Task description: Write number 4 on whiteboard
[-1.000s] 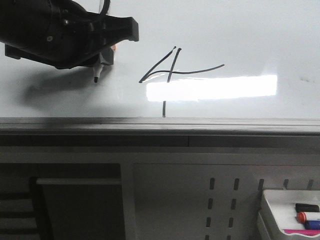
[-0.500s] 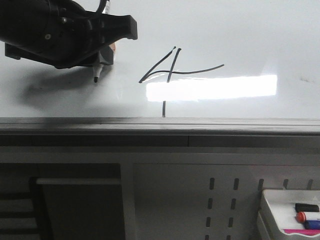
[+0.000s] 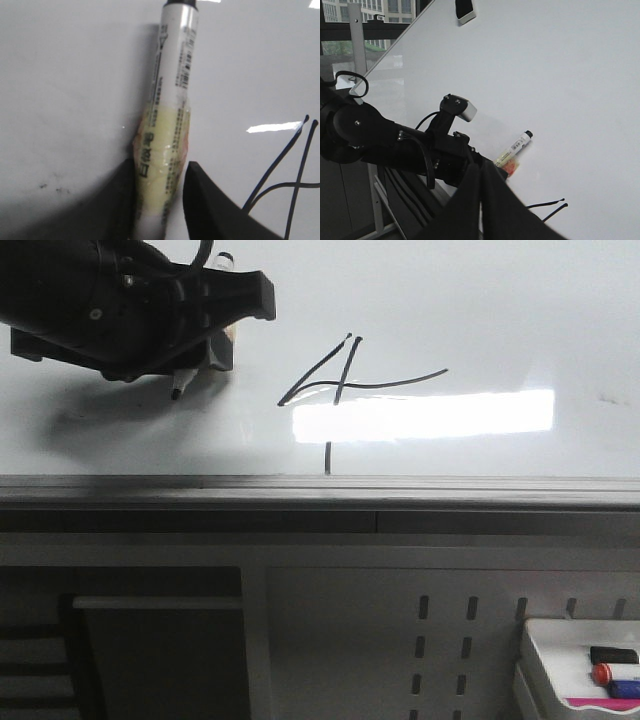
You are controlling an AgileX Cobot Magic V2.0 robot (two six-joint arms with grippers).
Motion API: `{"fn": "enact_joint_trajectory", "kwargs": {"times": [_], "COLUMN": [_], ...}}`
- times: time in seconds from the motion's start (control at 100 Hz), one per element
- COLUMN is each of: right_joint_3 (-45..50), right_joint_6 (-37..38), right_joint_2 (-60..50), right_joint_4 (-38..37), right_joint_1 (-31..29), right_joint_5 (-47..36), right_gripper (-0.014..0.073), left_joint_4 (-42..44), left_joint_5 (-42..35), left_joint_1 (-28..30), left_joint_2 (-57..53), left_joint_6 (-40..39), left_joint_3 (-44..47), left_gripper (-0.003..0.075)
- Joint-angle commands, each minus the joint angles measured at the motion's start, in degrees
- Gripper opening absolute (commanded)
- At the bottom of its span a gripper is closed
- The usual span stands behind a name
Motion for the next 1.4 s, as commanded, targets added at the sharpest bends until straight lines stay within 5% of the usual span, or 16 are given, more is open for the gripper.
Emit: {"fn": "enact_joint_trajectory", "kwargs": {"times": [0.0,0.3,0.51,0.76,1.39], "right_joint_3": [-1.5,-1.5,-1.5,-1.5,-1.3], "right_joint_6": [-0.2,-0.2,-0.2,-0.2,-0.2], "right_joint_2": [-0.4,-0.4,-0.4,-0.4,-0.4], "right_joint_4": [1.3,1.4,1.4,1.4,1.4], "right_joint_1": [-0.3,-0.3,-0.3,-0.3,-0.3], "right_joint_5": [-2.6,-2.5,-2.4,-2.3,-3.7], "right_gripper": [-0.0066,-0.0066,-0.0066,-0.0066,-0.0066], "left_joint_4": [-2.7,-2.7,-2.7,-2.7,-0.9], "left_joint_5": [-1.2,-1.2,-1.2,-1.2,7.8], "left_joint_1": [1.4,1.4,1.4,1.4,0.7], "left_joint_2": [0.4,0.4,0.4,0.4,-17.9], "left_joint_6": [-0.5,-0.5,-0.5,-0.5,3.1], "left_joint_3": [-0.3,-0.3,-0.3,-0.5,0.5], "left_gripper": [0.0253,0.0401,0.0426,0.0607,0.0569]}}
